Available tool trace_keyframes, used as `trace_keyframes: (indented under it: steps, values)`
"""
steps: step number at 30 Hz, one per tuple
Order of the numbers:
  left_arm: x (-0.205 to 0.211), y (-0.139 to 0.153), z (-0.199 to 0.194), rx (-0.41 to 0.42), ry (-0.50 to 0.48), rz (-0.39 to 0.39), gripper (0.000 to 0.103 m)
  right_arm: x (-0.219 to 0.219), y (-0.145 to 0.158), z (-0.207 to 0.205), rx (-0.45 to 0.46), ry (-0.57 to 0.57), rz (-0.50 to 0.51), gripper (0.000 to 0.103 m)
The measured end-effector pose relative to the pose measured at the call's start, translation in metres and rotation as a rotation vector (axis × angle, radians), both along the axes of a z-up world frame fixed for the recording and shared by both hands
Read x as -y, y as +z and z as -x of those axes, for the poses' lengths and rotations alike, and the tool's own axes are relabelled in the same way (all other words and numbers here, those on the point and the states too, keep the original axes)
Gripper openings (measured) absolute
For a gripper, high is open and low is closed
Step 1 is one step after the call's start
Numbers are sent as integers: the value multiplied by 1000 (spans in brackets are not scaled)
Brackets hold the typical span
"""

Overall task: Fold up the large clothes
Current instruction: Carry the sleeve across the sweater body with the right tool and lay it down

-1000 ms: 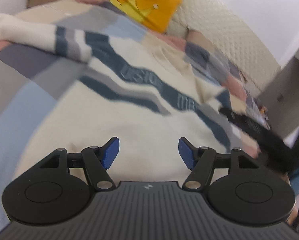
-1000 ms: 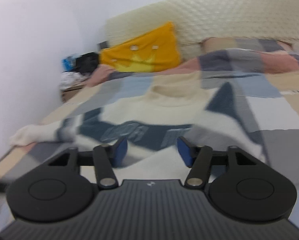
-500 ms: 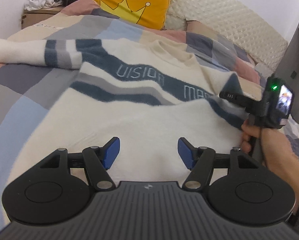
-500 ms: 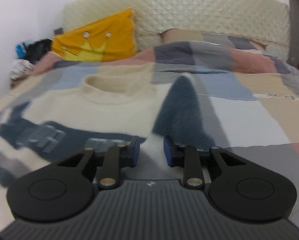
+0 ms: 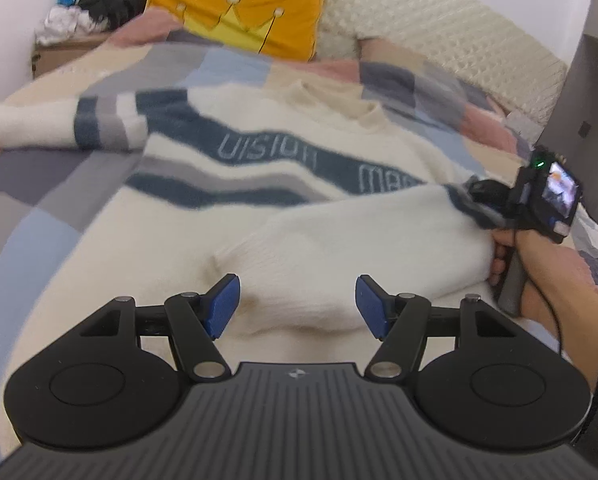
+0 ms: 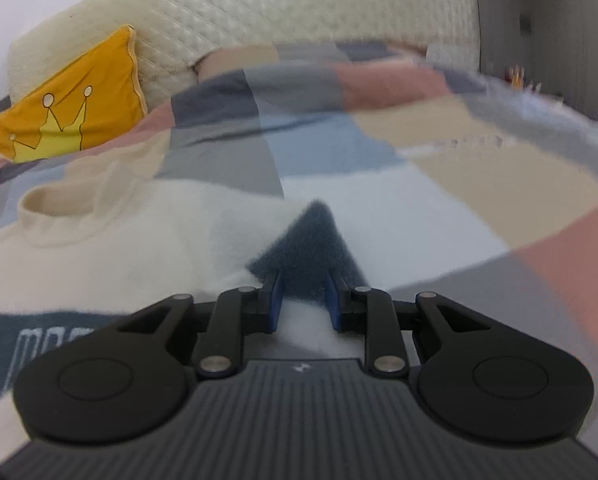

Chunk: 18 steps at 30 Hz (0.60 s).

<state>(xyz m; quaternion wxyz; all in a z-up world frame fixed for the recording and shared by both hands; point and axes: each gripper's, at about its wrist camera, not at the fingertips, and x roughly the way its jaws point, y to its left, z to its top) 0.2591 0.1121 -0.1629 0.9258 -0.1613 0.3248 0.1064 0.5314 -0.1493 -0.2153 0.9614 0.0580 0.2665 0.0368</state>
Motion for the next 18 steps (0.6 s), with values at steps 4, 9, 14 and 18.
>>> trace_keyframes:
  steps: [4,9,14,18]
  values:
    - [-6,-18,-15,-81,7,26,69,-8,0,1,1,8,47,26]
    - [-14,-29,-23,-112,41,67,65,-2,4,3,-6,8,2,27]
    - [-16,-27,-22,-113,46,82,65,-5,14,12,-29,23,11,36]
    - [-14,-19,-18,-98,37,64,65,-1,28,35,-45,59,-64,57]
